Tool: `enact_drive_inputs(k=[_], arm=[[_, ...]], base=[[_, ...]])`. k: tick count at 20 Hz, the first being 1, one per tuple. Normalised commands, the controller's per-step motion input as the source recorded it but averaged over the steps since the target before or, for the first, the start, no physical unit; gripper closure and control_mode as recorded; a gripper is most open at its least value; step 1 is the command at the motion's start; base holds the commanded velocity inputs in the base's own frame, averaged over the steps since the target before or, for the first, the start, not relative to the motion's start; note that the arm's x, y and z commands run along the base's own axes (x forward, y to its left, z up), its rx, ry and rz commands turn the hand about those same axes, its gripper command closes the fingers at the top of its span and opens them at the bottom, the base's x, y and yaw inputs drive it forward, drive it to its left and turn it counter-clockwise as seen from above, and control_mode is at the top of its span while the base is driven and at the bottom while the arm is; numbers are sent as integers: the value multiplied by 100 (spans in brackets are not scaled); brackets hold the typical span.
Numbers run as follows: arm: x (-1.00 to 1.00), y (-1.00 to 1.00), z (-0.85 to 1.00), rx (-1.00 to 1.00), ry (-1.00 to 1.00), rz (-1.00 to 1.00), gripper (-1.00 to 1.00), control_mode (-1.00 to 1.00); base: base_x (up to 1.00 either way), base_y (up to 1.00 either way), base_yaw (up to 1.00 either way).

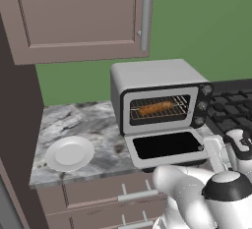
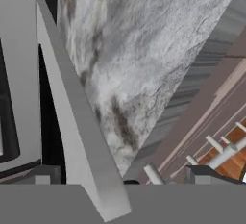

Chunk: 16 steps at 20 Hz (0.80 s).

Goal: Pull the toaster oven rack outwards. Pick up the baguette from the plate and place it on the toaster oven rack. Close the toaster oven door fully and set the temperature to the lowest setting.

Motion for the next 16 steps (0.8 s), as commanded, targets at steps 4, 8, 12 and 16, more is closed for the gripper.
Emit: enact_drive_inputs(k=[4, 8, 12, 16], arm=[[33, 13, 5, 4, -5, 0, -100, -100], [47, 25, 37, 1, -9, 0, -100, -100], [62, 23, 52, 0, -7, 0, -100, -100], [61, 16, 57, 0, -7, 0, -100, -100]], base=[[0, 0, 0], [0, 0, 0], [0, 0, 0], [0, 0, 0]])
